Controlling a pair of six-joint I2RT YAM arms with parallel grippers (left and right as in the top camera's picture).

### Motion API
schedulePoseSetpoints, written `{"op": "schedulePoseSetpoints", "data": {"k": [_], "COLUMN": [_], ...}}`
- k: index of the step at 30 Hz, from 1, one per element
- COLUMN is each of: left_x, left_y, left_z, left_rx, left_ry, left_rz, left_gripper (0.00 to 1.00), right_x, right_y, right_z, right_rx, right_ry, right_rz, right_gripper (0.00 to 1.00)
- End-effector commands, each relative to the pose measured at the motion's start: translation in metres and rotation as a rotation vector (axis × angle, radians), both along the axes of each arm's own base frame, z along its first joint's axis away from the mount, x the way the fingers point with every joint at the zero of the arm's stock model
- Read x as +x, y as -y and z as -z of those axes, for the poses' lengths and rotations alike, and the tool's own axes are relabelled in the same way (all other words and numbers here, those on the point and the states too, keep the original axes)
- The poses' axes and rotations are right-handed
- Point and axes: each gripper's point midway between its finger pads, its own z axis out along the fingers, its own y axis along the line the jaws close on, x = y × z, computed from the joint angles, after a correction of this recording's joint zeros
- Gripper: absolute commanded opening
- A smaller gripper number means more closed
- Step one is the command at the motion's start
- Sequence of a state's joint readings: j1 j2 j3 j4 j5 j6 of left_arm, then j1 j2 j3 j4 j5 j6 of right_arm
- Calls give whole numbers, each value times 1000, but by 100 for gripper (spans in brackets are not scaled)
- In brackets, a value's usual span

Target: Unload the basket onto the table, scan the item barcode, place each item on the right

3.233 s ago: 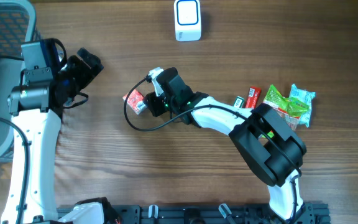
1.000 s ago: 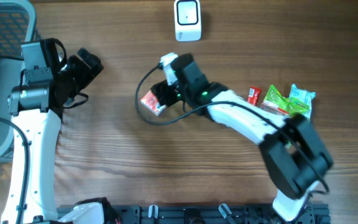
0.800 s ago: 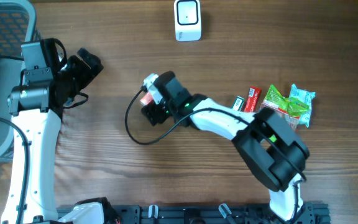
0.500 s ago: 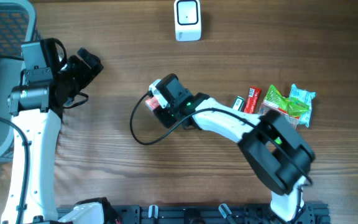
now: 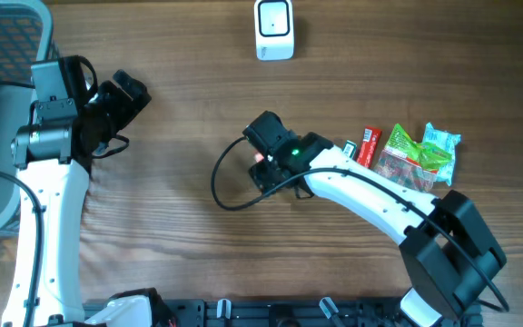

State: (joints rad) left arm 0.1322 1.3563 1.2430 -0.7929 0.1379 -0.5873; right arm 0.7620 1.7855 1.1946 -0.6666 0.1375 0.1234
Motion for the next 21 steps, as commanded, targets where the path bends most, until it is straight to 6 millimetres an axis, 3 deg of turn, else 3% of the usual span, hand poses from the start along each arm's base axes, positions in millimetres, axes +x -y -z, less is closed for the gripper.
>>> {"op": "schedulePoseSetpoints", "data": {"k": [1, 2, 7, 11, 15, 16, 19, 21], "left_x": [-1, -1, -1, -1, -1, -1, -1, -1], "left_y": [-2, -2, -2, -2, -2, -2, -2, -2], "left_z": [-4, -4, -4, -4, -4, -4, -4, -4], "left_rx": [13, 13, 13, 13, 13, 13, 13, 13], "left_ry": [12, 12, 12, 12, 12, 12, 12, 12], "left_rz": [-1, -1, -1, -1, -1, -1, -1, -1], "left_gripper": [100, 100, 100, 100, 100, 100, 100, 100], "right_x": [6, 8, 9, 3, 2, 5, 3, 0], "right_y": [2, -1, -8, 2, 25, 30, 35, 29], "right_z": [-11, -19, -55, -47, -16, -7, 14, 23], "right_rx": [18, 49, 187, 208, 234, 244, 289, 336], "right_ry": [28, 32, 28, -42, -121, -127, -144, -162], "right_rz": [30, 29, 21, 179, 464, 511, 640, 654], "right_gripper": [94, 100, 96, 56, 11, 4, 4, 4]}}
